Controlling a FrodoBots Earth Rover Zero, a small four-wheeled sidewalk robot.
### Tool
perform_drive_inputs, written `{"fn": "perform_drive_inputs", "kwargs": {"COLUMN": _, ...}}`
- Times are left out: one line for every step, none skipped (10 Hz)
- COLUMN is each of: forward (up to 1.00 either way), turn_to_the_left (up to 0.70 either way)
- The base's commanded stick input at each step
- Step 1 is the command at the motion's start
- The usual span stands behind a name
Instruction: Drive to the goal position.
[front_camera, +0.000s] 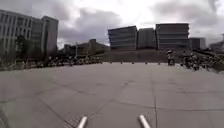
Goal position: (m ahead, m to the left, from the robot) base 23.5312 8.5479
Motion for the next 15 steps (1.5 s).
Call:
{"fn": "perform_drive_inputs", "kwargs": {"forward": 0.70, "turn_to_the_left": 0.00}}
{"fn": "perform_drive_inputs", "kwargs": {"forward": 0.70, "turn_to_the_left": 0.00}}
{"fn": "perform_drive_inputs", "kwargs": {"forward": 0.70, "turn_to_the_left": 0.00}}
{"fn": "perform_drive_inputs", "kwargs": {"forward": 0.70, "turn_to_the_left": 0.00}}
{"fn": "perform_drive_inputs", "kwargs": {"forward": 0.70, "turn_to_the_left": 0.00}}
{"fn": "perform_drive_inputs", "kwargs": {"forward": 0.70, "turn_to_the_left": 0.00}}
{"fn": "perform_drive_inputs", "kwargs": {"forward": 0.70, "turn_to_the_left": 0.00}}
{"fn": "perform_drive_inputs", "kwargs": {"forward": 0.70, "turn_to_the_left": 0.00}}
{"fn": "perform_drive_inputs", "kwargs": {"forward": 0.70, "turn_to_the_left": 0.00}}
{"fn": "perform_drive_inputs", "kwargs": {"forward": 0.70, "turn_to_the_left": 0.00}}
{"fn": "perform_drive_inputs", "kwargs": {"forward": 0.70, "turn_to_the_left": 0.00}}
{"fn": "perform_drive_inputs", "kwargs": {"forward": 0.70, "turn_to_the_left": 0.00}}
{"fn": "perform_drive_inputs", "kwargs": {"forward": 0.70, "turn_to_the_left": 0.00}}
{"fn": "perform_drive_inputs", "kwargs": {"forward": 0.70, "turn_to_the_left": 0.00}}
{"fn": "perform_drive_inputs", "kwargs": {"forward": 0.70, "turn_to_the_left": 0.00}}
